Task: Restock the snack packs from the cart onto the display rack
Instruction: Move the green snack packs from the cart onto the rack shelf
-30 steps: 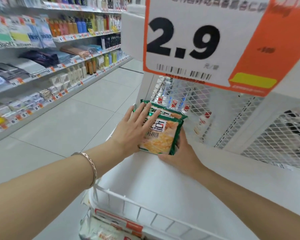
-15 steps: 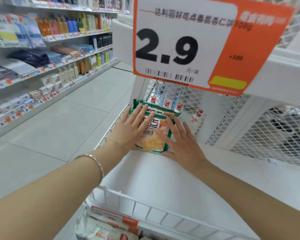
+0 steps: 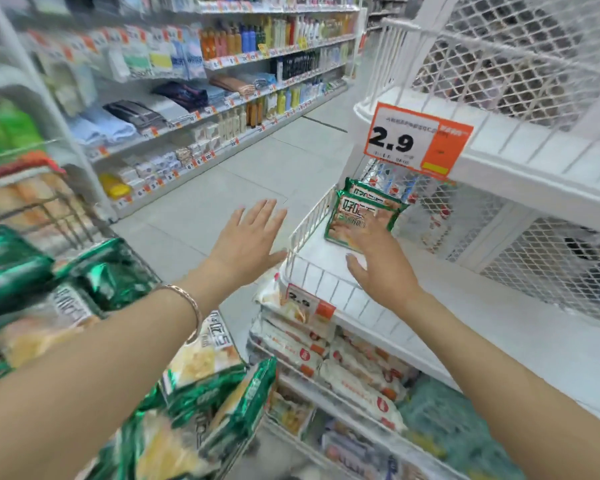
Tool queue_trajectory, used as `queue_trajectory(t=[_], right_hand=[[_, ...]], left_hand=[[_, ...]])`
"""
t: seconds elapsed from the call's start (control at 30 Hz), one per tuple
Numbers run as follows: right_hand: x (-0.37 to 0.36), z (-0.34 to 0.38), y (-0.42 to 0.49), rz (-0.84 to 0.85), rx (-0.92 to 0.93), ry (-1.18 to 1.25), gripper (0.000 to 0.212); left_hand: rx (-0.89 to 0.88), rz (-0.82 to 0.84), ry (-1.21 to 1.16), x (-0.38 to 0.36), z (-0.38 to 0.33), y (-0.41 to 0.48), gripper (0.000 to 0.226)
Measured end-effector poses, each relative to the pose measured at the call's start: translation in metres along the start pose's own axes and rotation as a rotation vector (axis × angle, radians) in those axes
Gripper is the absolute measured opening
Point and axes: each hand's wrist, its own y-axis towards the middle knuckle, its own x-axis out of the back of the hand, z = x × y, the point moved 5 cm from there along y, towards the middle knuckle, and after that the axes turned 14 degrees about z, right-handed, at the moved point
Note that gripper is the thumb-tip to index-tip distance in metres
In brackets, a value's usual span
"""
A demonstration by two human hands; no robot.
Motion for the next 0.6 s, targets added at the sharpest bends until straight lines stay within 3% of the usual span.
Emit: queue_trajectory(t=[0.2, 0.47, 0.53, 0.6], right_hand=[[-0.056, 0.120, -0.028, 0.147, 0.136, 0.096, 0.036], [-0.116, 0.193, -0.055, 0.682, 0.279, -0.084, 0.044], [-0.124, 0.183, -0.061, 0.644, 0.105, -0.083, 0.063], [-0.139, 0.162, -0.070, 0.696, -0.217, 0.097, 0.096]], left_hand=[[0.228, 0.138, -0.152, -0.041, 0.064, -0.144, 0.077], [0.544, 0.212, -0.416, -0.082, 0.103, -0.269, 0.072], [0.596, 0.198, -0.425, -0.091, 0.100, -0.285, 0.071], [0.645, 0.207, -0.466, -0.098, 0.092, -0.293, 0.069]])
